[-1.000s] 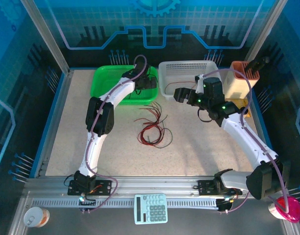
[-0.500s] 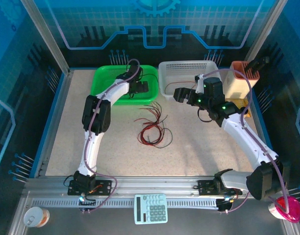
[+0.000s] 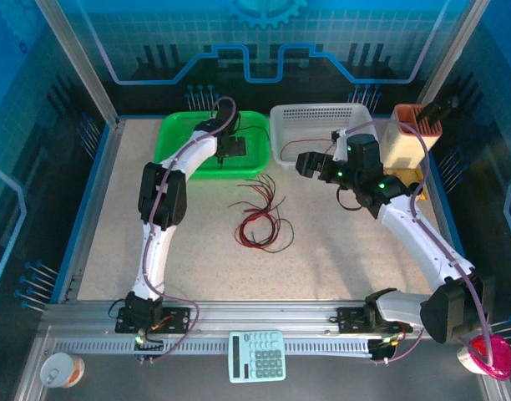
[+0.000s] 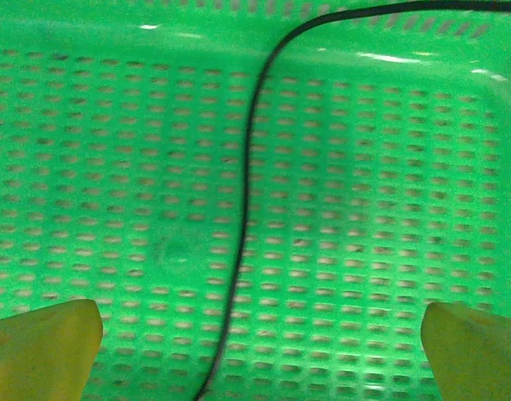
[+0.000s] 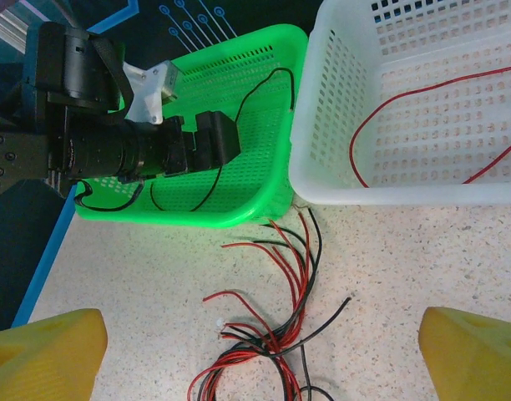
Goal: Untangle the cables
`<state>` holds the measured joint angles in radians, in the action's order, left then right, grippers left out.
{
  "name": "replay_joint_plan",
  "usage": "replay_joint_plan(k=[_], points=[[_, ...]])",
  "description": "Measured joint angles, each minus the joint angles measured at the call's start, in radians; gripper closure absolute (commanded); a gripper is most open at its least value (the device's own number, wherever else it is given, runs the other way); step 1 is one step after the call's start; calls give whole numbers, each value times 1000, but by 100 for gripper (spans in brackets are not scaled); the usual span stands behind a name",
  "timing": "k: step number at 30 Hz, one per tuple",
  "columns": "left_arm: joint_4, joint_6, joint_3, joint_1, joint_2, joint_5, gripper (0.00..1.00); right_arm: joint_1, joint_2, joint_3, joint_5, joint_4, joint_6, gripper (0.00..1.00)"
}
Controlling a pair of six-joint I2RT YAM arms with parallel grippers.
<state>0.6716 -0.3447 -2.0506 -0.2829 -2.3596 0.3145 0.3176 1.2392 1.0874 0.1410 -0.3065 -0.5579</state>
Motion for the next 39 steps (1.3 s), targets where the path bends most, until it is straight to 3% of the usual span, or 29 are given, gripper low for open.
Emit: replay_joint_plan(k=[14,22,32,39], points=[[86,-19,0,83,0,89,1,0,-3,-24,27,24,-3,8],[42,-28,2,63,29,-25,1,0,8,-27,53,41,-3,14],[-88,-23,124,-55,273,-146,1,3,71,-98,81,79,-14,28],[-84,-92,-45,-53,162,-182,1,3,85,-146,107,102,-26,28]])
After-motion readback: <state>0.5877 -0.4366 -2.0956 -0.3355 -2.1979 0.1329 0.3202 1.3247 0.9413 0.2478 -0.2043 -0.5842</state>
